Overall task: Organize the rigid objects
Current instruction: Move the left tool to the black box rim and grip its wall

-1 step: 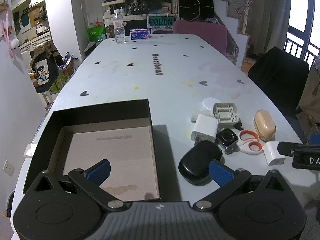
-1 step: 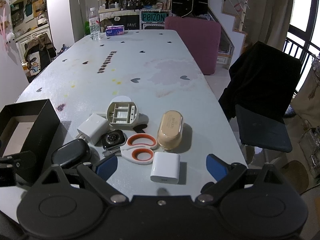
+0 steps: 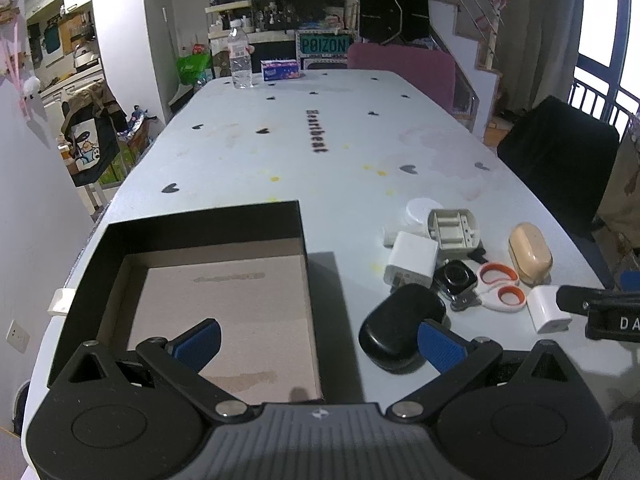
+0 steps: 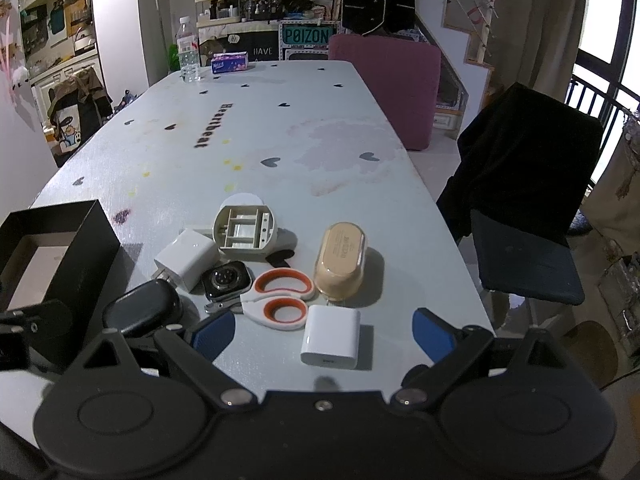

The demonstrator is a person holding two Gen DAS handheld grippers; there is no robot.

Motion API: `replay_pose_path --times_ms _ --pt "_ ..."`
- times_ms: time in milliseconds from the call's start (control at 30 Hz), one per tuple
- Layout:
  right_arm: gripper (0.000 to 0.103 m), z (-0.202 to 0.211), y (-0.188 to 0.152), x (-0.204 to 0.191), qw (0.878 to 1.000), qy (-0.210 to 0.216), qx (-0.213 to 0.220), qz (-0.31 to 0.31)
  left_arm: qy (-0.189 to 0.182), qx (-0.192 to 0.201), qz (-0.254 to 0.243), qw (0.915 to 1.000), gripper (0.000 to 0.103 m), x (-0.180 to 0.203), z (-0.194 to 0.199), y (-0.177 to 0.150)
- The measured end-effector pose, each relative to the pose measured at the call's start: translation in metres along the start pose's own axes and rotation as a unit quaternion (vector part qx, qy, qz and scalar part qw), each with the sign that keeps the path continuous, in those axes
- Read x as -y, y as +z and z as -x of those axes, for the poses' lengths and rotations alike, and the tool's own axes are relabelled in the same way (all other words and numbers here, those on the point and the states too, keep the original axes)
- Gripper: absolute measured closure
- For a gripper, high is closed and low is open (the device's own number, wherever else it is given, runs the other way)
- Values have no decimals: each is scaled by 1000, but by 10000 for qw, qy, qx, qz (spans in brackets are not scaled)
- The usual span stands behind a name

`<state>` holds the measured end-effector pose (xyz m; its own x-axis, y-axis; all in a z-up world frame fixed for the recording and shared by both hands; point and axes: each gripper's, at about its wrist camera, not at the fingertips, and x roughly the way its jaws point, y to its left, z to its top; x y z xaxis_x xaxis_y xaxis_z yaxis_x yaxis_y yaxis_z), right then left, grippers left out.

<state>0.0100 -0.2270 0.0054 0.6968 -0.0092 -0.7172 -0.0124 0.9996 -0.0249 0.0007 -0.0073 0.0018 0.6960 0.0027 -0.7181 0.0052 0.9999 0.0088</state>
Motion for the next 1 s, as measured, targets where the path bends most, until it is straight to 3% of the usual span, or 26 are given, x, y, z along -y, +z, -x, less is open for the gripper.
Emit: replay_pose_path --times_ms 400,767,1000 --pt "7 -2 2 0 9999 -61 4 -98 613 333 917 9933 0 -69 4 19" --pt "7 -7 2 -3 10000 -30 -26 -78 1480 300 1695 9739 0 -148 -3 16" --pt "3 -10 1 -8 9998 193 -16 -50 1832 117 1931 9638 0 -171 -13 6"
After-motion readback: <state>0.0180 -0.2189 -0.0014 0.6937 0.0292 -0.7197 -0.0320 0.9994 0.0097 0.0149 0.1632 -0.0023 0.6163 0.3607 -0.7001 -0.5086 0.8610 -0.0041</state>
